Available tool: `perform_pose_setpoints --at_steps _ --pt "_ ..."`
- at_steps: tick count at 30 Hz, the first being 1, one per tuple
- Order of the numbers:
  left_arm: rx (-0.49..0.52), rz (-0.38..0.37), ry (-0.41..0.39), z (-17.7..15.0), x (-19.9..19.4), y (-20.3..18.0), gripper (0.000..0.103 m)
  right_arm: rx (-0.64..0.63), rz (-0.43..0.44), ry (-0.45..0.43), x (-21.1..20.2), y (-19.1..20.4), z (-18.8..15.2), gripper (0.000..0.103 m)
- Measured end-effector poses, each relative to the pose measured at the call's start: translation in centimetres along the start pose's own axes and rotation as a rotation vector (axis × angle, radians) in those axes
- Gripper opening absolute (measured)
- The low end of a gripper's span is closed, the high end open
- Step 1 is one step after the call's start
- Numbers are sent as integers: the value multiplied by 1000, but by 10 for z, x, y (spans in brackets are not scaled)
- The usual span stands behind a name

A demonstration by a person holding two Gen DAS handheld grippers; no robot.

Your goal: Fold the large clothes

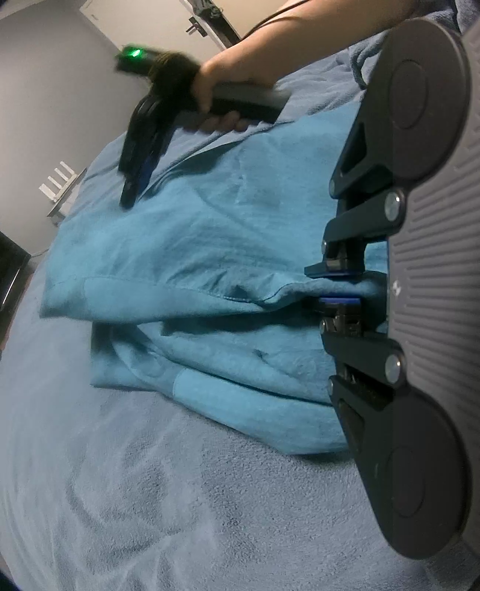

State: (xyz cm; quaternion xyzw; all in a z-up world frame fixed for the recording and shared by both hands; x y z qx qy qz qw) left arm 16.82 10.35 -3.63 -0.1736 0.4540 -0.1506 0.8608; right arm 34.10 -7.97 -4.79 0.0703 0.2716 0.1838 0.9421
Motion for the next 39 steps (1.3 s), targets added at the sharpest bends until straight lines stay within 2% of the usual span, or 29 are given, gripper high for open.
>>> perform_pose_setpoints --at_steps 9,12,15,18,21,25,26,28,30,32,34,35,36,38,39 --pt "0 -15 29 2 9 -5 6 -218 116 133 57 62 -7 36" --pt "2 -18 29 3 9 -6 6 -215 124 133 55 67 -3 36" --pt "3 -21 28 2 8 -3 6 -201 180 95 29 70 -5 39" --pt "6 -20 27 2 8 -1 6 -330 188 67 -5 82 -27 40" --pt "11 -14 25 1 8 -1 6 -477 195 71 -44 93 -59 39" --pt "16 -3 23 1 7 -2 6 -587 233 128 -89 100 -112 40" --pt "18 0 26 1 8 -3 6 -610 244 149 -100 100 -124 46" --pt "25 5 28 0 9 -5 6 -665 254 144 -127 101 -142 48" --pt "27 10 27 1 9 -6 6 -628 296 173 -140 95 -143 48" --pt "24 11 26 2 9 -5 7 -522 355 210 -147 85 -129 47" --pt "22 10 27 2 10 -4 7 -425 337 173 -147 69 -105 51" --pt "22 10 27 2 10 -4 7 -373 307 135 -145 58 -91 59" --pt "23 10 27 2 10 -4 8 -311 281 102 -143 45 -78 71" --pt "24 10 29 3 11 -3 8 -162 238 61 -132 11 -56 82" --pt "24 9 30 3 11 -2 8 -77 221 57 -124 -7 -48 83"
Point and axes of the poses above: each gripper's, at about its wrist camera, not at the fingertips, and x roughly the way its jaws point, y to its left, z to its top, the point moved 5 cm from there along x, roughly the way its jaws point, and after that the axes turned 6 degrees about z, right-handed, at the moved point
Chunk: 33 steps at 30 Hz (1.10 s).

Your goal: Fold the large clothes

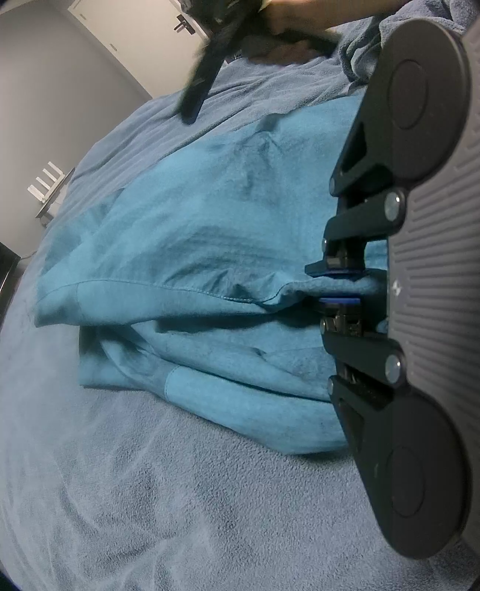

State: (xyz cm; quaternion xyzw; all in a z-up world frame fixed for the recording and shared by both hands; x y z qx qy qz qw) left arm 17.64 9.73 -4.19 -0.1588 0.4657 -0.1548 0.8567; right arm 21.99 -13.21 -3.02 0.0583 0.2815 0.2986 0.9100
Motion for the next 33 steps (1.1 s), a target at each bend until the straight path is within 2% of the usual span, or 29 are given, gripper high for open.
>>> perform_pose_setpoints --at_steps 2,4,8,11,13,17,19,21,23,28,33 --pt "-1 -2 1 0 0 0 9 161 -9 18 13 -38 4 84" --pt "-2 -3 3 -1 0 0 9 312 31 48 29 -69 0 88" --pt "-4 -5 8 0 1 0 10 534 174 82 65 -105 -15 100" --pt "-6 -8 13 0 3 1 11 663 307 91 92 -121 -24 103" --pt "-9 -10 17 0 4 2 11 704 371 86 108 -126 -28 103" --pt "-24 -19 26 1 8 5 12 704 424 57 122 -127 -29 103" --pt "-27 -14 26 2 11 5 12 667 374 29 120 -122 -28 90" --pt "-22 0 16 4 14 2 12 599 299 3 108 -111 -22 68" --pt "-33 10 -8 9 18 -3 12 572 269 -25 95 -104 -12 63" --pt "-31 29 -100 24 36 -30 20 435 217 -73 57 -102 35 60" --pt "15 37 -166 36 59 -60 20 315 125 -61 38 -130 109 60"
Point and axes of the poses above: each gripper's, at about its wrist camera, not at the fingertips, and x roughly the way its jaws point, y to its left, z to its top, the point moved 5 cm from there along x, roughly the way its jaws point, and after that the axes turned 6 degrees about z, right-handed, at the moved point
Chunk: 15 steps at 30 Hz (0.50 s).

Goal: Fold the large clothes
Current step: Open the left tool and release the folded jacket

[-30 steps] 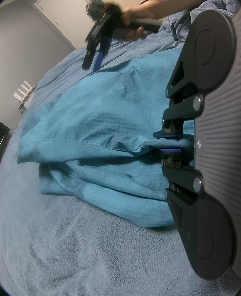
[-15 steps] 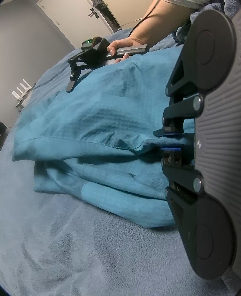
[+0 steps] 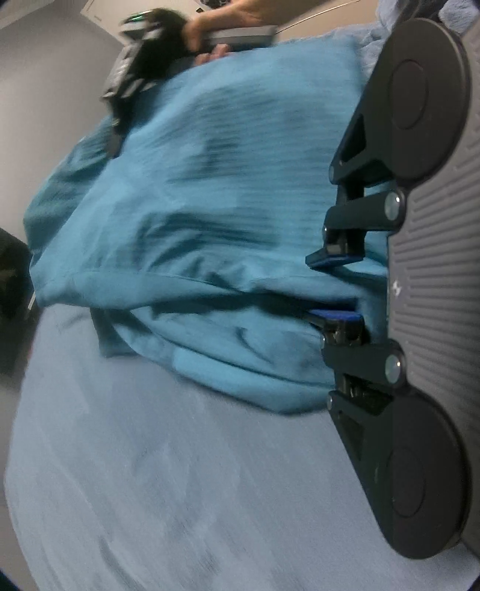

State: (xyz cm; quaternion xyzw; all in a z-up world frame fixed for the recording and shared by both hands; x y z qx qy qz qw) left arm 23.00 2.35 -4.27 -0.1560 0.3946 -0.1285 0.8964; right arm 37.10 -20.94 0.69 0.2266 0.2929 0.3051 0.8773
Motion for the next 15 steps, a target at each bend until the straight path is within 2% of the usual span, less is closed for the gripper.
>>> perform_pose_setpoints --at_steps 4,6,7,8,10,11,12,15 --pt "46 23 -68 7 15 -20 21 -119 -49 -24 -2 -5 61 62" --pt "48 31 -85 7 24 -27 20 -155 -86 -3 6 -15 84 71" --pt "42 31 -83 6 28 -27 20 -176 -140 17 14 -23 92 77" --pt "38 31 -81 5 31 -27 20 -200 -226 27 20 -31 94 89" --pt "33 -10 -79 2 33 -29 23 -285 -445 -6 27 -41 97 95" --pt "27 -48 -85 4 32 -28 25 -310 -502 -19 25 -45 97 95" --pt "27 -64 -84 4 31 -29 25 -309 -509 -12 24 -49 95 95" --pt "47 -37 -71 4 33 -30 25 -277 -494 -6 13 -54 78 95"
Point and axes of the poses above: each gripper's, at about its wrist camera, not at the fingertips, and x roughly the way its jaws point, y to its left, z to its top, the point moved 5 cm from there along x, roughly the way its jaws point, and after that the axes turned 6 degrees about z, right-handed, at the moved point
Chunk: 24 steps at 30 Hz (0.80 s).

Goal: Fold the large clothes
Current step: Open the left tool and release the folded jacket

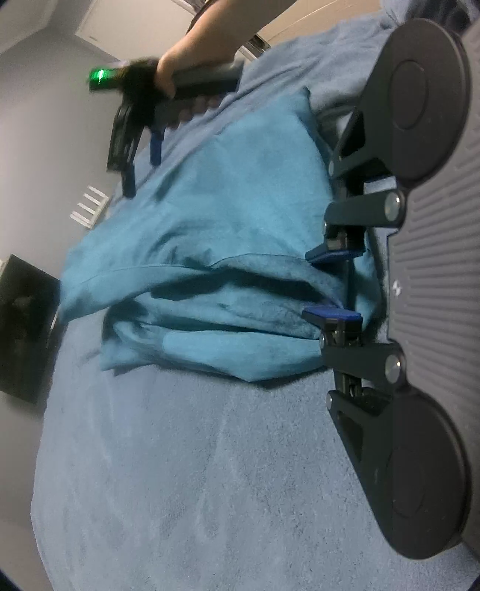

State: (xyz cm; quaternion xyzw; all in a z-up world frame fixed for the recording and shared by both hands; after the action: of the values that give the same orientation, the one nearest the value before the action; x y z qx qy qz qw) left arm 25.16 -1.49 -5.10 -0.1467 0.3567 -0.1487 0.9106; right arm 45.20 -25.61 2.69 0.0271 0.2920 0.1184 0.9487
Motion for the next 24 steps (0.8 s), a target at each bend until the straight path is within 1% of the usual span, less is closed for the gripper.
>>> perform_pose_setpoints --at_steps 1,3,4,6,8,10,12,13,14,16,18,21,22,23,24 --pt "-9 -7 0 -1 0 1 25 -9 2 -6 -8 -1 -10 95" --pt "-22 -19 2 -3 -2 2 25 -46 7 -23 -23 13 -34 96" --pt "-22 -21 0 -3 -3 3 25 -56 2 -31 -27 26 -44 96" --pt "-9 -16 -5 -5 -6 4 25 -78 -6 -50 -56 28 -75 97" --pt "13 -2 -12 -5 -10 4 26 -78 -18 -65 -78 41 -113 100" --pt "29 17 -25 -4 -13 1 29 -59 -25 -62 -111 45 -140 101" --pt "47 43 -33 -2 -16 -1 34 -44 -46 -31 -135 50 -164 102" --pt "56 58 -37 -4 -20 -2 40 -38 -56 3 -149 51 -174 102" --pt "59 69 -41 -6 -23 -1 53 -33 -62 32 -161 52 -184 102" --pt "67 131 -53 -12 -32 -1 71 -22 -60 73 -183 56 -208 102" --pt "86 164 -72 -18 -39 -6 72 -10 -41 85 -205 60 -225 103" --pt "113 217 -85 -27 -48 -21 77 22 -40 66 -221 60 -244 103" --pt "122 255 -97 -30 -52 -29 82 35 -40 64 -220 61 -248 103" --pt "124 296 -106 -32 -54 -35 90 40 -39 59 -217 65 -250 103" --pt "124 354 -123 -36 -56 -43 95 24 -33 47 -212 69 -252 103"
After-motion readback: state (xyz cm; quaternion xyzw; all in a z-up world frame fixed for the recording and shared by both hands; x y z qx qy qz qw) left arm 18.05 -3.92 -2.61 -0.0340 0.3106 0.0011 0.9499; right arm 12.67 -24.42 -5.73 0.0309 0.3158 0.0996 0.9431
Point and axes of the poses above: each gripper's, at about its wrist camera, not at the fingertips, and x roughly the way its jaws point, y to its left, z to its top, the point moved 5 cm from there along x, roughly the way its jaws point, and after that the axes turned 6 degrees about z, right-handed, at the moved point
